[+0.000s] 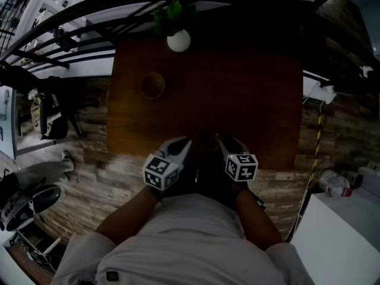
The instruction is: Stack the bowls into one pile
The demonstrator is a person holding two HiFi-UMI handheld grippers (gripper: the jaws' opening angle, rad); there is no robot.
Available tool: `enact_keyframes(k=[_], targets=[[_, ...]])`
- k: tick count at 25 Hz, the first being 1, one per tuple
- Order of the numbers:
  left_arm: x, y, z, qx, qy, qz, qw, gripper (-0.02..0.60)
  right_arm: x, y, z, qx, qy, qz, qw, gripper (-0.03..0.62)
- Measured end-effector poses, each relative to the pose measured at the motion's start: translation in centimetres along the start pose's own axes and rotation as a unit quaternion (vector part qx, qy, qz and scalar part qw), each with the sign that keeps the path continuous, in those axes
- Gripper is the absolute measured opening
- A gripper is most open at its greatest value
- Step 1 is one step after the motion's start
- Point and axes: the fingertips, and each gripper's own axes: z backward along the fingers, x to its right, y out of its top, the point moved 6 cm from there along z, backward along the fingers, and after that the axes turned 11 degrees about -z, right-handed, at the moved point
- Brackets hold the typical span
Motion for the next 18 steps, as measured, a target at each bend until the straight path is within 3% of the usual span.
enact_keyframes(k=[6, 12, 18], targets=[[0.0, 1.5, 0.8, 0.018, 0.008, -0.01, 0.9997, 0.005, -1.3, 1.1, 1.1, 0.018, 0.007, 0.022, 1.0, 0.123], [0.5, 4.5, 2.6, 0.046, 0.007, -0.034, 0.9983, 0.005, -4.5, 3.6, 3.9, 0.069, 0.02, 0.066, 0.995, 0.01], [1.7, 7.9, 6.5, 0.076, 0.006, -0.068, 0.9948, 0.005, -8.8, 6.4, 9.0, 0.139, 0.028, 0.109, 0.984, 0.008]])
